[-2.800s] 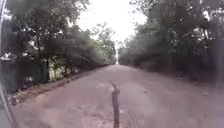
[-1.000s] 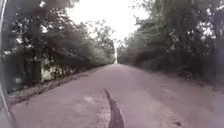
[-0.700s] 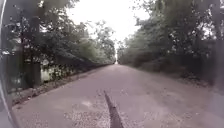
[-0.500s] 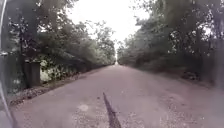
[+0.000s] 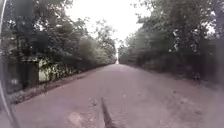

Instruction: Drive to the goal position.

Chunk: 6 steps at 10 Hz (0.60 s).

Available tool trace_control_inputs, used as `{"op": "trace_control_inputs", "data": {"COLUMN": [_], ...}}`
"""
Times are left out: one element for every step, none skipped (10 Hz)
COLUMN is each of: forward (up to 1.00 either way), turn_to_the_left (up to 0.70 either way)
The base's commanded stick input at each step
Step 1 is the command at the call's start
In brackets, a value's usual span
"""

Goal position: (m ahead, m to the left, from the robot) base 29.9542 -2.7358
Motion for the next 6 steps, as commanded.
{"op": "trace_control_inputs", "data": {"forward": [0.7, 0.7, 0.7, 0.7, 0.7, 0.7], "turn_to_the_left": [0.0, 0.0, 0.0, 0.0, 0.0, 0.0]}}
